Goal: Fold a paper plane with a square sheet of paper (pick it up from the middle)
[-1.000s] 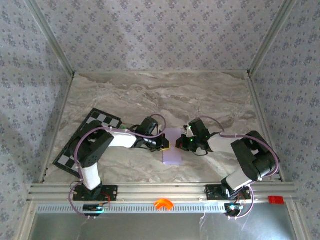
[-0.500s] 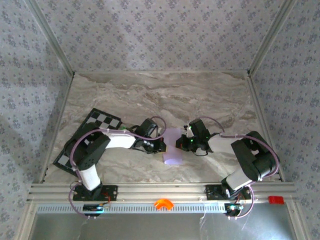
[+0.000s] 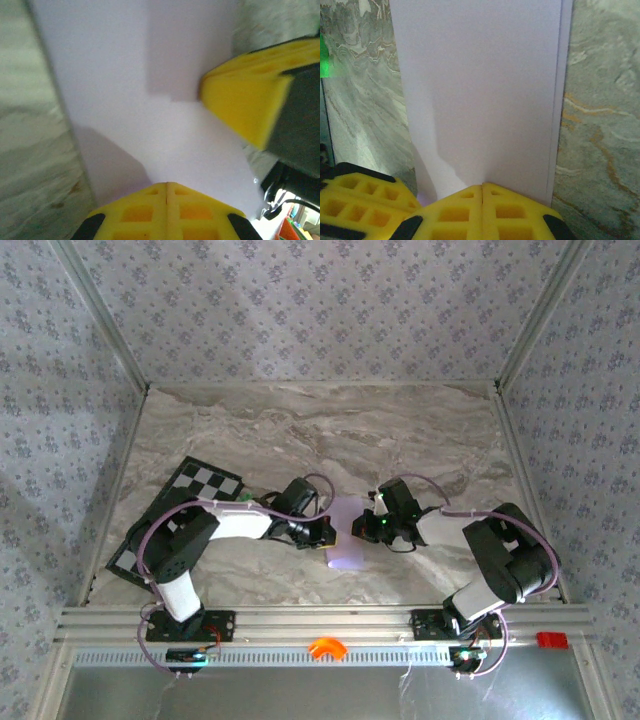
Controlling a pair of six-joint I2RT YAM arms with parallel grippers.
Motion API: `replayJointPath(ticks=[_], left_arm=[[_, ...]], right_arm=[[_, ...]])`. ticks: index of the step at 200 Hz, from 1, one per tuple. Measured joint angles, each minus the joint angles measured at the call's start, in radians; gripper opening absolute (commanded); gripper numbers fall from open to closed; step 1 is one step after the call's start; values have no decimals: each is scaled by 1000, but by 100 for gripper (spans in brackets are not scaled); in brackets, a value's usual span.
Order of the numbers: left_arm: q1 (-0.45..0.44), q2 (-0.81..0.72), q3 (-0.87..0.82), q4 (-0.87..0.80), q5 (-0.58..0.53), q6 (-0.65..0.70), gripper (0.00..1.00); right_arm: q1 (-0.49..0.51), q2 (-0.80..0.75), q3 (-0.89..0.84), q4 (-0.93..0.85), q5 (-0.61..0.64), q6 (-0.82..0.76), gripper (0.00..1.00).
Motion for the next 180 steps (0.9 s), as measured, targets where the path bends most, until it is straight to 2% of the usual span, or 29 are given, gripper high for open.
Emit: replayJointPath(ticks=[52, 98, 146, 180], left_arm=[[0, -11, -59, 63, 4, 2, 0], [-5, -86, -66, -59, -40, 11, 0], [-7, -93, -8, -36, -35, -46, 0], [-43, -28, 47, -13, -12, -45, 0]], right_arm=[[0, 0, -5, 9, 0, 4, 0], [0, -3, -15, 25, -1, 7, 0], [-6, -7, -20, 28, -3, 7, 0], [-13, -6, -23, 33, -11, 8, 0]])
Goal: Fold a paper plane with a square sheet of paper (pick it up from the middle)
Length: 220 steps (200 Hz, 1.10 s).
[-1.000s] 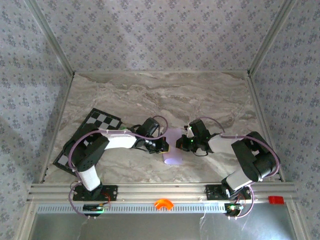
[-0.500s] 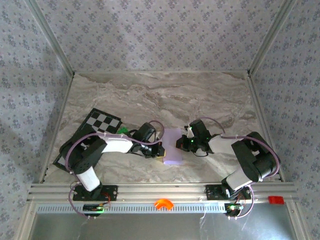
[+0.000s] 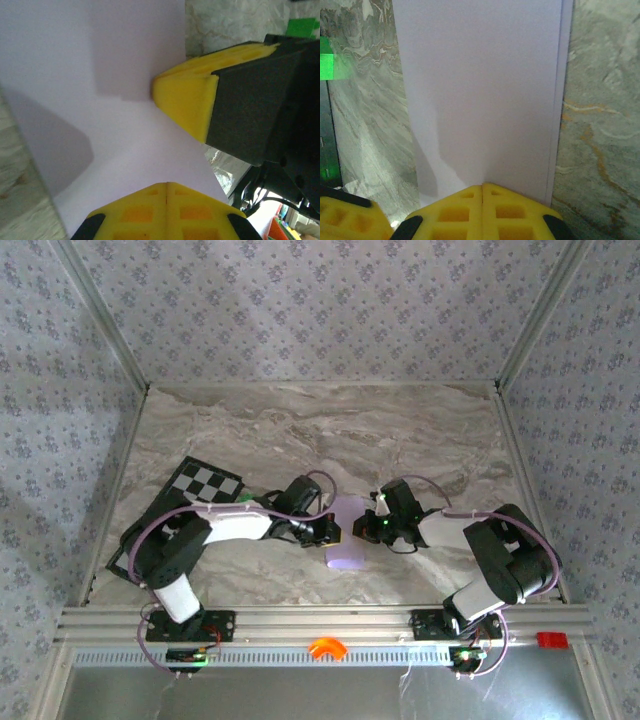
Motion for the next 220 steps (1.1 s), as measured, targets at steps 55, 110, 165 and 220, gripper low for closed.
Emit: replayJointPath(ticks=[55, 110, 165, 220], left_arm=[[-32, -10, -137, 84, 2, -8, 0], [-33, -106, -226, 60, -5, -2, 0], [-26, -155, -183, 15, -40, 4, 1], [16, -67, -69, 57, -53, 20, 2]], right_arm=[[-1, 0, -6, 9, -5, 0, 0], [-4, 2, -6, 11, -11, 0, 0], [-4, 2, -6, 11, -11, 0, 0], [-4, 2, -6, 11, -11, 0, 0]])
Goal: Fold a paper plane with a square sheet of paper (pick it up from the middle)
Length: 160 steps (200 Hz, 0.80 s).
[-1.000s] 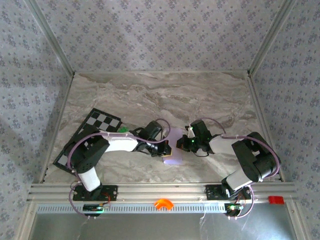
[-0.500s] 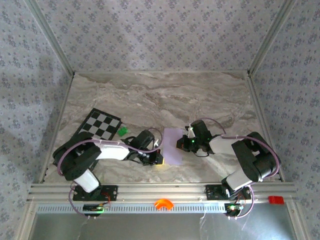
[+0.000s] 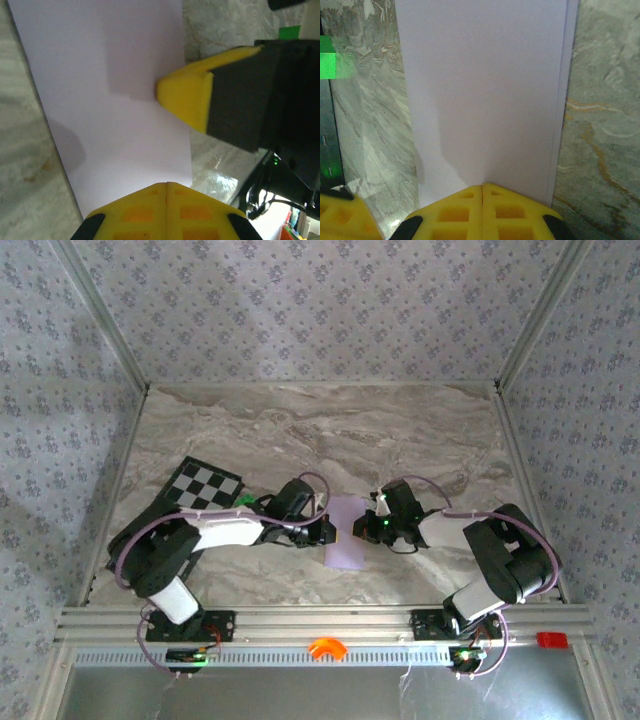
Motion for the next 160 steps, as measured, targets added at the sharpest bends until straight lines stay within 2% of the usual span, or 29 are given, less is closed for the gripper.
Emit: replayJointPath(ticks=[34, 79, 105, 134, 160], left_arm=[[-3, 71, -10, -1, 5, 12, 3], [-21, 24, -72, -29, 26, 74, 5], [-64, -42, -95, -153, 21, 125, 5], [-127, -68, -56, -307, -35, 174, 5], [-152, -112, -47, -356, -93, 170, 4]], right_arm=[[0, 0, 0, 0, 0, 0, 0], [0, -5, 1, -13, 0, -1, 0], [0, -5, 9, -34, 0, -5, 0], [0, -11, 14, -53, 9, -15, 0], [0, -12, 33, -87, 11, -52, 1]])
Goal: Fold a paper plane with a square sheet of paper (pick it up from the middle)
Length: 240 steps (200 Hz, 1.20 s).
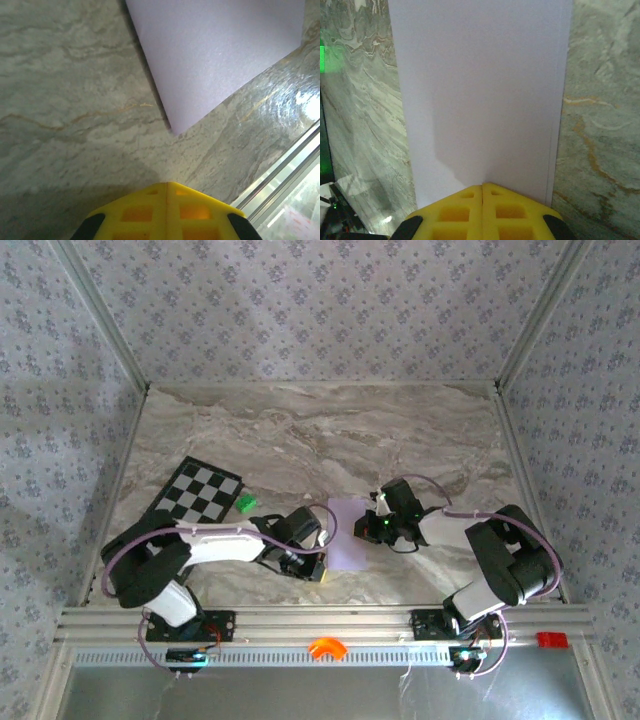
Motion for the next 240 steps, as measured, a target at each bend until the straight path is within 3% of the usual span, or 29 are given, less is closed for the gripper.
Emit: replayJointPath(ticks=[58, 79, 91, 98, 126, 150, 194, 240], left_arm=[[108, -304, -142, 128, -129, -118, 8], [133, -333, -153, 153, -174, -141, 13], [135, -335, -151, 177, -193, -145, 15], [135, -331, -147, 186, -201, -145, 16], [173, -226, -61, 203, -193, -142, 16], [238, -66, 40, 253, -134, -155, 13], [275, 176, 162, 331, -55, -179, 12], [302, 299, 280, 337, -7, -178, 10]], right_arm=[[22, 41, 147, -203, 0, -160, 4], [27, -47, 180, -272, 34, -177, 19], [22, -157, 180, -307, 74, -180, 32], [16, -222, 179, -324, 96, -178, 34], [-23, -449, 123, -345, 147, -141, 35], [-68, -553, 8, -370, 139, -85, 33], [-68, -578, -116, -417, 72, 15, 33], [-27, -570, -167, -393, 15, 107, 37]])
